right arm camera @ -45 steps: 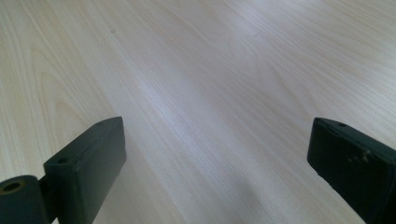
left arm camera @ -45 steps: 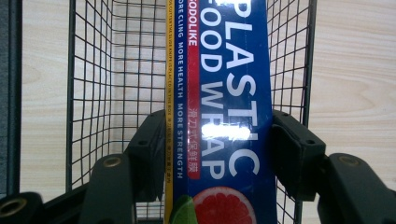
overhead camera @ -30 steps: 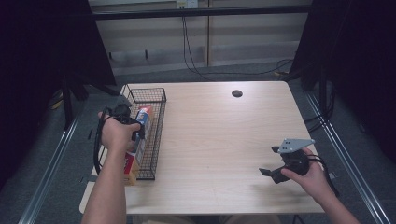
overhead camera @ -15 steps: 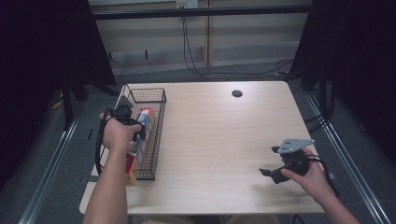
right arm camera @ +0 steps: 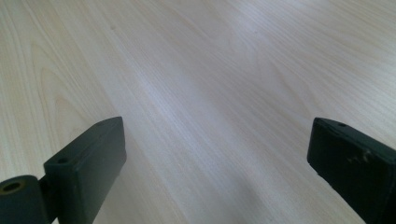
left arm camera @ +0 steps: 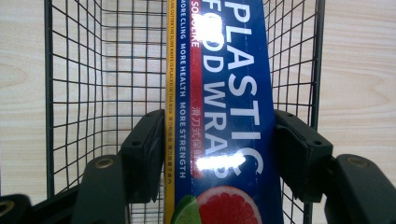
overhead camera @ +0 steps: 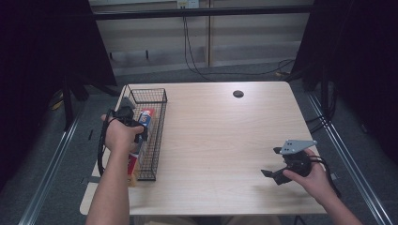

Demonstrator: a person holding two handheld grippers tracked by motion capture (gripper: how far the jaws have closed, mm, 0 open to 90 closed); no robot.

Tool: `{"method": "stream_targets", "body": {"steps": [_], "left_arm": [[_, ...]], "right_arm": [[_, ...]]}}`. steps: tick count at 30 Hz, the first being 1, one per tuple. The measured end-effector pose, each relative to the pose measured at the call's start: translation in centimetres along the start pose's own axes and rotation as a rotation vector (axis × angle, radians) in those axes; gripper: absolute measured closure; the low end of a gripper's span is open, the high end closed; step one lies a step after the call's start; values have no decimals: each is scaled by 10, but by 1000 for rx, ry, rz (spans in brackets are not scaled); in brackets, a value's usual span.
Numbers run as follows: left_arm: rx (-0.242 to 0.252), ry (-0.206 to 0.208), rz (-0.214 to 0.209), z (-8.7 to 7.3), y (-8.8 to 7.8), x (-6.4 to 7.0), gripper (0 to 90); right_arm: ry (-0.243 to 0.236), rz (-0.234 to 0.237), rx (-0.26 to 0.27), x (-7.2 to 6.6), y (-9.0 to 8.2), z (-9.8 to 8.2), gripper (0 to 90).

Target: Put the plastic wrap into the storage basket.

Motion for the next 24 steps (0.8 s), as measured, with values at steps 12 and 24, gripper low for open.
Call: {"method": "stream_targets", "body": {"steps": [12, 24], "left_arm": [[21, 19, -32, -1, -3, 0, 286], [64, 32, -65, 2, -23, 4, 195]], "right_arm": [[4, -4, 2, 0, -1, 0, 45], [1, 1, 4, -1, -1, -1, 45]]}}
Point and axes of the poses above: each handheld gripper's, and its own axes: y roughly forward along the jaws, z roughly out of its top, x roughly to its right, the point moved 6 cm from there along y, roughly forward along the jaws, and after that the axes turned 10 degrees about z, right-handed, at the moved point
